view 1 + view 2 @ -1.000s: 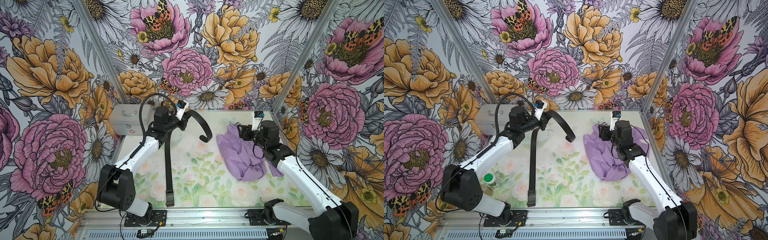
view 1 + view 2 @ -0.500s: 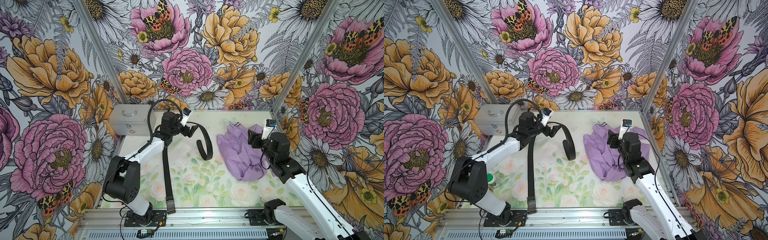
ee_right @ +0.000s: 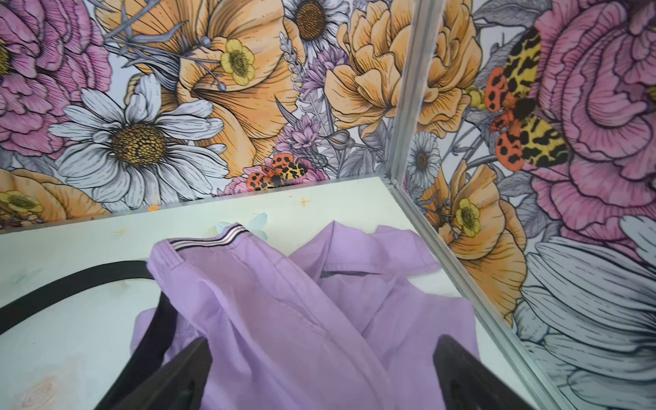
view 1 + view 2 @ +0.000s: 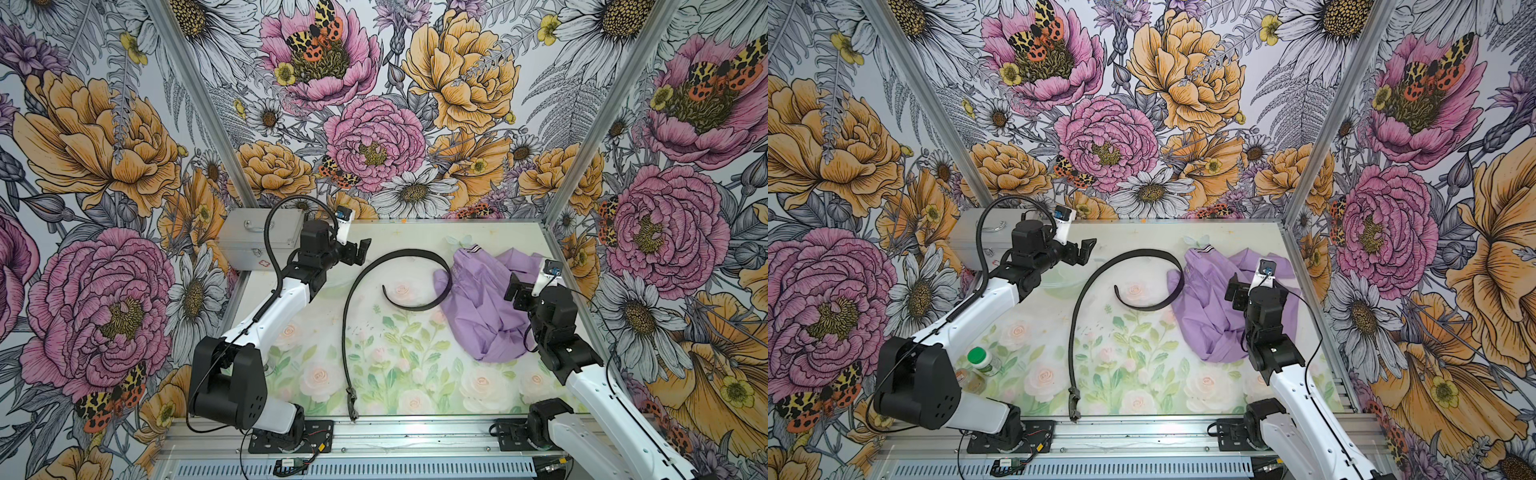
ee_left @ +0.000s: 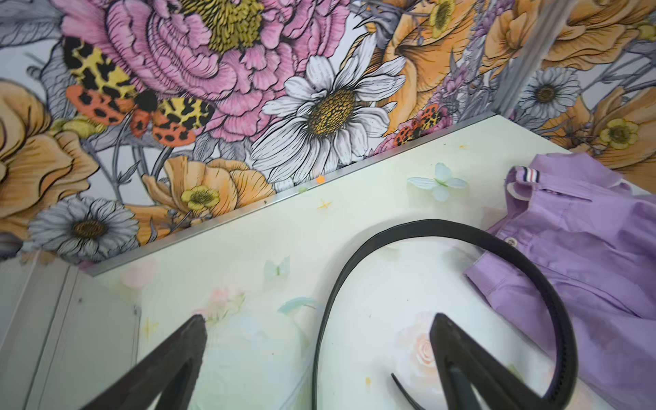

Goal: Remove the belt from the trousers
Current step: Place the belt at the center of the board, then reset both arms

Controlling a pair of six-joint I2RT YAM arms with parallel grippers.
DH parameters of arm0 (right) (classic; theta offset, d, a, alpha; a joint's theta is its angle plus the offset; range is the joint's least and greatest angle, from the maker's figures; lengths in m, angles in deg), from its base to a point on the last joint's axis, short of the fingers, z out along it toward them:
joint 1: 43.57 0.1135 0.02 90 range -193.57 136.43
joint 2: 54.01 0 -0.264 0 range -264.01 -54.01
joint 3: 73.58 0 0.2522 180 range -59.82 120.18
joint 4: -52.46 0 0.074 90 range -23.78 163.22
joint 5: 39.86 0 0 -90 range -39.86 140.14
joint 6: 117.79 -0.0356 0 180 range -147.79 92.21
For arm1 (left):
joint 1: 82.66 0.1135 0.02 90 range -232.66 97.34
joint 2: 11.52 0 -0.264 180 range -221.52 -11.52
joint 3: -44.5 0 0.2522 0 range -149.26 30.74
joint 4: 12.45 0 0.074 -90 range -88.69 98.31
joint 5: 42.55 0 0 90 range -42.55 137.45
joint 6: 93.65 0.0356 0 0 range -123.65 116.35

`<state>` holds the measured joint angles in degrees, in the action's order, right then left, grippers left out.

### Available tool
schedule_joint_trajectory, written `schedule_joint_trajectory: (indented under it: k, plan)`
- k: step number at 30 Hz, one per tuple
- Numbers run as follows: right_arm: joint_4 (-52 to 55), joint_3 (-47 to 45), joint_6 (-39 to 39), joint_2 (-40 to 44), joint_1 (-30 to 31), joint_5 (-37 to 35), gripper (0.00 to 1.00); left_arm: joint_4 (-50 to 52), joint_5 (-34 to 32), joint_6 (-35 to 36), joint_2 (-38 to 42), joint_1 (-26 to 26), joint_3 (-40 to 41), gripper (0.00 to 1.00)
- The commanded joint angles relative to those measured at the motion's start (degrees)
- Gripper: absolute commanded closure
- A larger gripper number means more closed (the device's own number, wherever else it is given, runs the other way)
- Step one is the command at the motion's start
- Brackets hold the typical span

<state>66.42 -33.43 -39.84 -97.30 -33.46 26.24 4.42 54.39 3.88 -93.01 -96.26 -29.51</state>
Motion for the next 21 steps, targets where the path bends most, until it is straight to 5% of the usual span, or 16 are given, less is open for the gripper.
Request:
schedule_joint_trajectory:
  k: [1,8,15,21]
  plan:
    - [-12.11,-6.82,1.50,1.81,-1.55,-8.60,0.00,0.98,-10.08,-5.04,4.18,1.15,6.78,0.01]
    - [-19.80,-11.37,2.32,-7.23,-5.22,-3.96,0.00,-10.58,-12.15,-1.69,10.05,2.75,24.74,0.01]
    - [-37.00,-12.86,1.50,-20.81,-8.00,-0.56,0.00,-31.16,-17.63,-1.85,7.57,5.18,35.80,0.01]
    - [-47.11,-10.32,0.78,-30.92,-12.94,8.87,0.00,-48.05,-11.56,-3.29,3.68,10.73,39.97,0.01]
